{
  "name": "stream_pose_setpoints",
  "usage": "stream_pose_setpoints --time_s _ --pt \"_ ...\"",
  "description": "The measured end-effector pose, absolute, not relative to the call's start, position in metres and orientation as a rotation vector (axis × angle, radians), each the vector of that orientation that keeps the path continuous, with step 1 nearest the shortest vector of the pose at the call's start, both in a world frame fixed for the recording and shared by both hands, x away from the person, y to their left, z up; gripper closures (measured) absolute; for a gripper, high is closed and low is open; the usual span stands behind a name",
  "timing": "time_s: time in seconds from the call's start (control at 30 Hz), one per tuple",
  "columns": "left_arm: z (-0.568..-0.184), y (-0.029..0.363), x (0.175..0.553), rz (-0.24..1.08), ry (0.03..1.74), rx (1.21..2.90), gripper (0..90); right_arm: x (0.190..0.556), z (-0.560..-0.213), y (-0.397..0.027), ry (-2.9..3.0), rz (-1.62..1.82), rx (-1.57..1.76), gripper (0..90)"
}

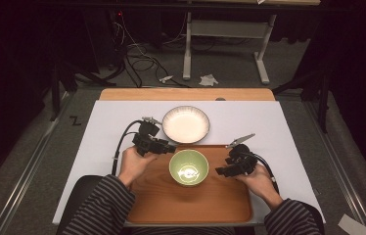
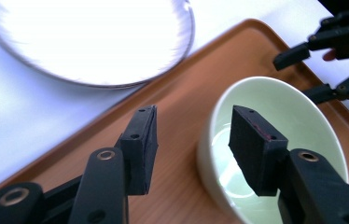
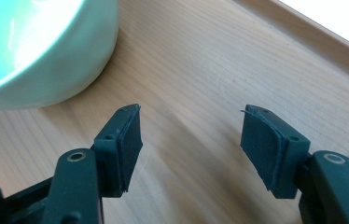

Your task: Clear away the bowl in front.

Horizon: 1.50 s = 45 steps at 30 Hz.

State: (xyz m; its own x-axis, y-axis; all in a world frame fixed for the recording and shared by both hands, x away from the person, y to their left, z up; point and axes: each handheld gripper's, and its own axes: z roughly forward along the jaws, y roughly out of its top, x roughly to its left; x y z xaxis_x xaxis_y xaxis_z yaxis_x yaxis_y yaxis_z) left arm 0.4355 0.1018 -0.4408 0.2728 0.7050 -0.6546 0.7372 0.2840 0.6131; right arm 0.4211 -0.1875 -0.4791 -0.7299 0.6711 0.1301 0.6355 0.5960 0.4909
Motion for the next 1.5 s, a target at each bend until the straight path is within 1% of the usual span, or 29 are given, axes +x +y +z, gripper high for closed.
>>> stream_pose_setpoints --time_s 0.27,0.43,0.57,0.73,0.83,1.23,1.5 --pt "-0.442 0.121 0.437 0.007 1.473 1.402 51.8 0.421 -0.478 -0.188 2.737 0.807 1.138 39.8" --pt "-0.449 0.126 0.44 0.038 1.509 1.387 51.6 0.421 -0.478 -0.189 2.73 0.812 1.133 39.8" --pt "-0.453 0.127 0.439 0.071 1.515 1.408 51.2 0.421 -0.477 -0.19 2.726 0.819 1.149 39.8" --pt "-0.459 0.131 0.443 0.077 1.536 1.421 50.9 0.421 -0.477 -0.191 2.721 0.822 1.151 39.8" --pt "-0.462 0.132 0.445 0.073 1.561 1.397 50.7 0.421 -0.476 -0.192 2.723 0.814 1.144 39.8" --pt "-0.468 0.13 0.449 0.065 1.584 1.406 50.2 0.423 -0.477 -0.193 2.71 0.823 1.169 39.9" --pt "-0.476 0.128 0.452 0.088 1.598 1.436 49.8 0.425 -0.478 -0.195 2.705 0.817 1.18 39.9"
